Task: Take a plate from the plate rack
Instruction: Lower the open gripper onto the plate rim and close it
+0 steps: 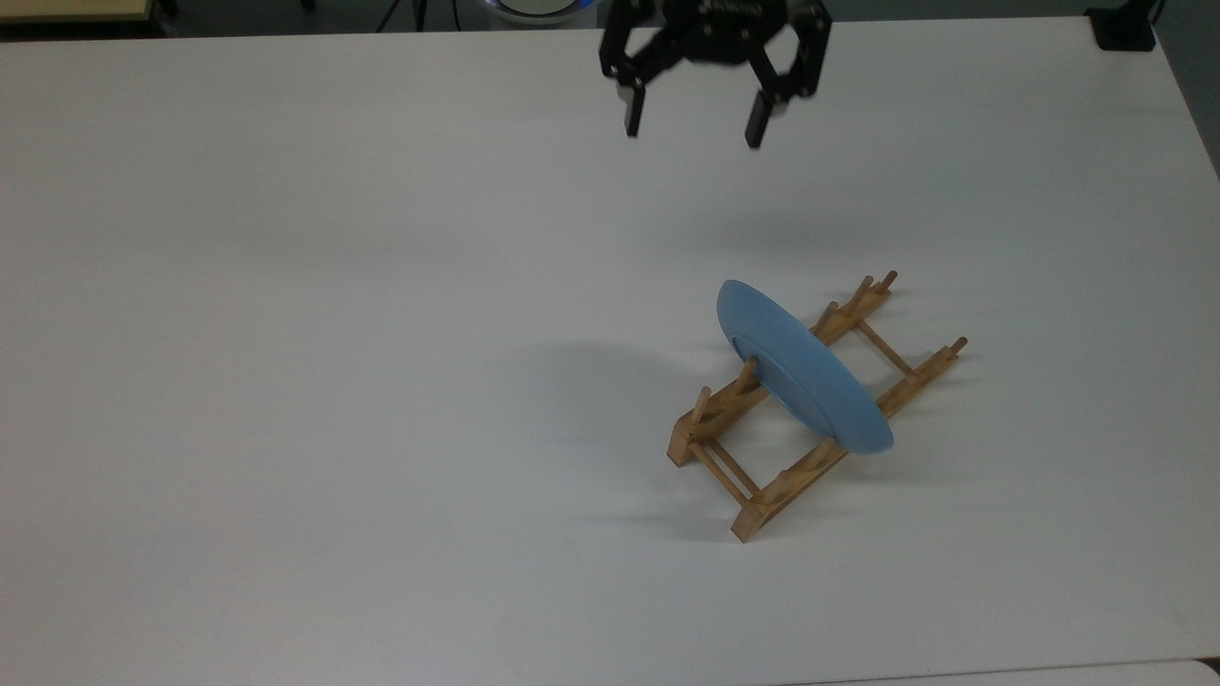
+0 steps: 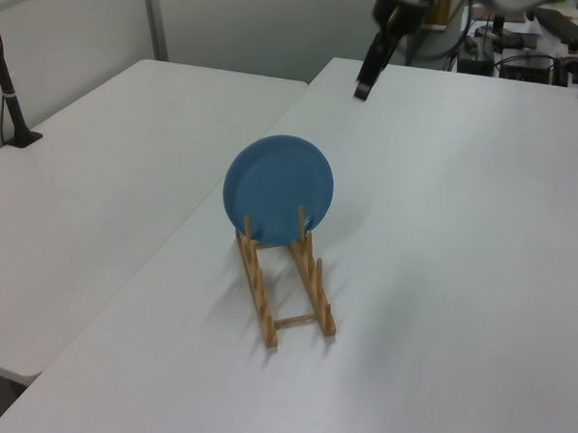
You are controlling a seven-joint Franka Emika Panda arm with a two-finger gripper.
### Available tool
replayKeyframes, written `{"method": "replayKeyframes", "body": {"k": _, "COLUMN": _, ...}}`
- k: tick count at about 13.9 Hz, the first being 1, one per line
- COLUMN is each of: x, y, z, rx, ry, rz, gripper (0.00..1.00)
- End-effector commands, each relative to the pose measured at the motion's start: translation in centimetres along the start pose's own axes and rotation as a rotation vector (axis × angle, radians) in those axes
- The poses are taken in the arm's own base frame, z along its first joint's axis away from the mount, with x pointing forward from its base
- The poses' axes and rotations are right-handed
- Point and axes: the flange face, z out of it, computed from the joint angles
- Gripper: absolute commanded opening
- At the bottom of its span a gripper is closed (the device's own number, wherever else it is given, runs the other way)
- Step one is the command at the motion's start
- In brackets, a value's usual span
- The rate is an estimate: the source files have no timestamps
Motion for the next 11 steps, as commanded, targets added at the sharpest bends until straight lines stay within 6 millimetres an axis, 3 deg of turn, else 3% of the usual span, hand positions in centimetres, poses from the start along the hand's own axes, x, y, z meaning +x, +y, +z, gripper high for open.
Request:
{"method": "replayKeyframes", "body": {"k": 1, "x": 0.4, "y": -4.7, "z": 5.9, "rx": -0.097, "ry": 0.034, "rz": 0.017, "gripper": 0.93}}
{"method": "replayKeyframes", "body": {"k": 2, "x": 0.2, "y": -5.6, "z": 7.4, "rx": -0.118, "ry": 0.027, "rz": 0.01, "gripper": 0.83}}
{"method": "replayKeyframes", "body": {"k": 4, "x": 0.2, "y": -7.3, "z": 7.7, "rx": -0.105, "ry": 0.059, "rz": -0.015, "gripper": 0.57}}
{"method": "replayKeyframes", "body": {"k": 5, "x": 0.1, "y": -7.6, "z": 8.5, "rx": -0.108, "ry": 0.053, "rz": -0.021, "gripper": 0.52}}
{"method": "replayKeyframes", "body": {"k": 8, "x": 0.0, "y": -9.2, "z": 10.5, "rx": -0.159, "ry": 0.097, "rz": 0.007, "gripper": 0.52}}
{"method": "replayKeyframes", "body": {"k": 11, "x": 0.0, "y": -9.4, "z": 11.2, "rx": -0.173, "ry": 0.104, "rz": 0.019, "gripper": 0.51}}
